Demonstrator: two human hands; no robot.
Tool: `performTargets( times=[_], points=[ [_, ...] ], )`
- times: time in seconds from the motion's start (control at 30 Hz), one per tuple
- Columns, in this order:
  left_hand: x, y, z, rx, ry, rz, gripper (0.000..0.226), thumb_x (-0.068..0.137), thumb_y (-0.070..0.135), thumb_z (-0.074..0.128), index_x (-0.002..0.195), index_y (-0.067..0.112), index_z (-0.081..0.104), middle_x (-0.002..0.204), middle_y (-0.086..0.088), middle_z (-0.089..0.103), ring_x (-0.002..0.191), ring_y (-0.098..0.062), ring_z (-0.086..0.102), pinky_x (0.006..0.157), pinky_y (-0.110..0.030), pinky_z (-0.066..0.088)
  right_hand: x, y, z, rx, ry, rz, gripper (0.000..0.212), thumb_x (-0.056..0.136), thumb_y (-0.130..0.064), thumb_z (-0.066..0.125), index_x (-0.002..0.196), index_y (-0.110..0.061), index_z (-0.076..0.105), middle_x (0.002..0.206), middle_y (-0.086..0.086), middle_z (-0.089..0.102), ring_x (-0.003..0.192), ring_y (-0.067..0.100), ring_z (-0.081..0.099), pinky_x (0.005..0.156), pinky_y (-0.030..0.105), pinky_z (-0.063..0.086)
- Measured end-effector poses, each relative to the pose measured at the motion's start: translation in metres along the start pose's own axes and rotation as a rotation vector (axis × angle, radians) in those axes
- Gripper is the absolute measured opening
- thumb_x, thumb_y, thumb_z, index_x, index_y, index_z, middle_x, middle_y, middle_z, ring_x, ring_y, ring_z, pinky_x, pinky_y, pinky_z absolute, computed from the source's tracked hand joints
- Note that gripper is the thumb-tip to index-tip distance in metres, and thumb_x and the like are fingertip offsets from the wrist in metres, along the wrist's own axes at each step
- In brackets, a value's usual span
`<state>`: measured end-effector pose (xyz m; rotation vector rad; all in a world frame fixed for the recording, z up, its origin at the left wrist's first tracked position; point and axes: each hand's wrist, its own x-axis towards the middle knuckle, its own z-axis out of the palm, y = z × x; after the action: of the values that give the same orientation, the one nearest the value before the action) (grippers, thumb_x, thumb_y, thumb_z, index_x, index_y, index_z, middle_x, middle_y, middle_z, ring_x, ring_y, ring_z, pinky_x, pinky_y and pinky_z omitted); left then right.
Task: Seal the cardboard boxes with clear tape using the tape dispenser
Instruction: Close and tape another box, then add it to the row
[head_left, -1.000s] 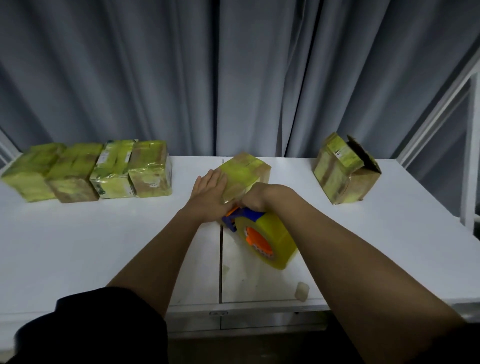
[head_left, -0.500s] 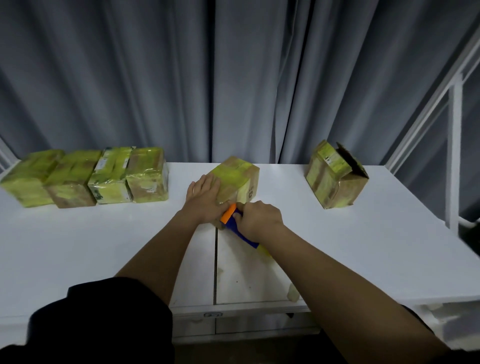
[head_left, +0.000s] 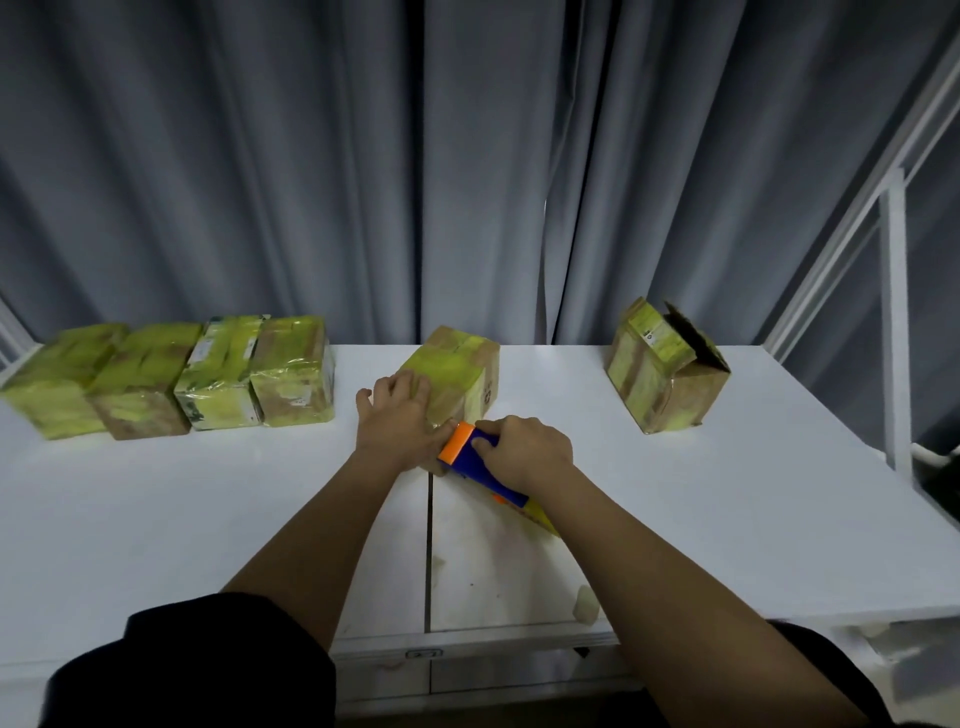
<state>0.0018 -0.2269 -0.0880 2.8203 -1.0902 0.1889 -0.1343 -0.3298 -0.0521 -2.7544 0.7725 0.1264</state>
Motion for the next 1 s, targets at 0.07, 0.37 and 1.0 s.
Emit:
performTargets(
  times=[0.07,0.37,1.0],
  points=[
    [-0.001,0.001,0.001,-0.010,0.038,-0.012,0.072,0.086,0.065,0.043,0.137,0.014,0.037,0.141,-0.010,0.037,0.125,-0.030,0.034,0.102,-0.045,0.032,0.002,0.000,0.000,-0.017,-0.004,-0.018,0.040,0.101,-0.042,0.034,0.135,-0.031,0.051,0.123,0.005,0.061,0.109,0.026,0.057,0.077,0.033,0.042],
    [-0.029,0.005,-0.003,-0.080,0.122,-0.154,0.073,0.082,0.060,0.056,0.131,0.006,0.045,0.129,-0.017,0.044,0.119,-0.034,0.038,0.086,-0.041,0.044,0.000,0.005,0.006,-0.035,-0.005,-0.074,0.045,0.097,-0.042,0.042,0.142,-0.038,0.041,0.126,0.003,0.060,0.112,0.027,0.056,0.086,0.036,0.045],
    [-0.047,-0.012,-0.021,-0.097,0.031,-0.309,0.074,0.076,0.069,0.050,0.131,0.020,0.046,0.138,-0.011,0.040,0.118,-0.038,0.042,0.095,-0.044,0.033,-0.006,0.008,0.049,-0.252,0.232,-0.107,0.031,0.096,-0.040,0.045,0.123,-0.027,0.053,0.105,0.008,0.059,0.097,0.029,0.057,0.066,0.031,0.032]
  ],
)
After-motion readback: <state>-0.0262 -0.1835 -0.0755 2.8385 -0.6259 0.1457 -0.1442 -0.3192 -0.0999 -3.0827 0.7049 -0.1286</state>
